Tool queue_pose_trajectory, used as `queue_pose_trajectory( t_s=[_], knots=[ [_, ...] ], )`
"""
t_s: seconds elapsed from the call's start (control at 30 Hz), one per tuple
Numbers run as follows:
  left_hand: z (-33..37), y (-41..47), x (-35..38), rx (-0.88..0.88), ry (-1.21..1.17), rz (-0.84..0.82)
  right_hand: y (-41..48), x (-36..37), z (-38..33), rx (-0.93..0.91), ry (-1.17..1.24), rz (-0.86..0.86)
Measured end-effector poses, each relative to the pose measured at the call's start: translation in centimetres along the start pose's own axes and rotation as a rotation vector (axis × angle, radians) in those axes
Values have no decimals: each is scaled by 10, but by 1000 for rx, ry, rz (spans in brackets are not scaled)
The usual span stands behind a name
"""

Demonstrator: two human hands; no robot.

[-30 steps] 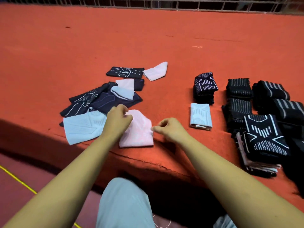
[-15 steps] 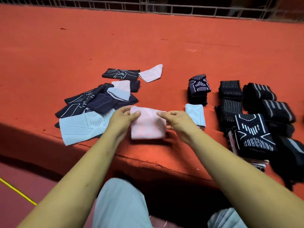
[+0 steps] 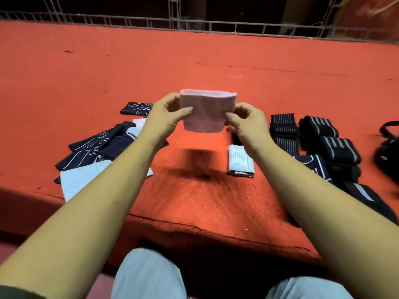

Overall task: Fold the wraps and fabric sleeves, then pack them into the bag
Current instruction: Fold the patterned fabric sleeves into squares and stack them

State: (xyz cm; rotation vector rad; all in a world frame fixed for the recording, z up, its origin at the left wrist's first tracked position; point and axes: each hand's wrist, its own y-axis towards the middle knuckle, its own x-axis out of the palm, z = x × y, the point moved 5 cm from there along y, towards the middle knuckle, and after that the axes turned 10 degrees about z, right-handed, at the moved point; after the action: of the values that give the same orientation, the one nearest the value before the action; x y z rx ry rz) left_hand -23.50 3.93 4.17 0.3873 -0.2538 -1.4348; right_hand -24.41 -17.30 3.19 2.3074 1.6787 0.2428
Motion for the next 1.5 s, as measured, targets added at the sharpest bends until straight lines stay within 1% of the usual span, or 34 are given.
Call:
queue_pose_trajectory(
  t_s=[0.07, 0.17, 0.23, 0.3, 0.43, 0.5, 0.6, 0.73, 0.83, 0.9, 1.0, 1.1, 1.2, 1.33, 1.5],
  knots=[
    [-17, -21, -6, 2, 101, -39, -17, -5, 23, -15, -69, -58],
    [-59, -67, -12, -46, 224, -216, -61, -12, 72, 5, -230, -229],
    [-84, -101, -13, -122, 258, -322, -94, -16, 98, 47, -263, -343],
    [-98, -124, -12, -172, 259, -395, -116, -19, 114, 66, -303, -428],
    [-108, -137, -11, -178, 268, -476, -125, -27, 119, -31, -412, -460],
    [-110, -141, -9, -168, 277, -483, -128, -28, 115, -13, -357, -486],
    [-109, -148, -10, -129, 295, -452, -130, -29, 112, 59, -268, -500],
    [-108, -154, -13, -106, 345, -422, -134, -31, 113, 78, -233, -495],
    [-107, -156, -13, -99, 339, -399, -136, -32, 115, 155, -198, -477],
    [-109, -154, -12, -121, 342, -350, -134, -30, 115, 179, -182, -433],
    [-114, -145, -10, -149, 417, -234, -127, -27, 119, 217, -171, -297],
    [-118, -136, -7, -161, 501, -109, -116, -25, 126, 204, -303, -188],
    [-123, -130, -5, -215, 555, -4, -107, -23, 131, 171, -407, -153],
    [-129, -127, -4, -239, 628, 36, -106, -24, 129, 102, -577, -109],
    [-129, -127, 0, -177, 708, 44, -111, -20, 130, 52, -756, -88]
  ],
)
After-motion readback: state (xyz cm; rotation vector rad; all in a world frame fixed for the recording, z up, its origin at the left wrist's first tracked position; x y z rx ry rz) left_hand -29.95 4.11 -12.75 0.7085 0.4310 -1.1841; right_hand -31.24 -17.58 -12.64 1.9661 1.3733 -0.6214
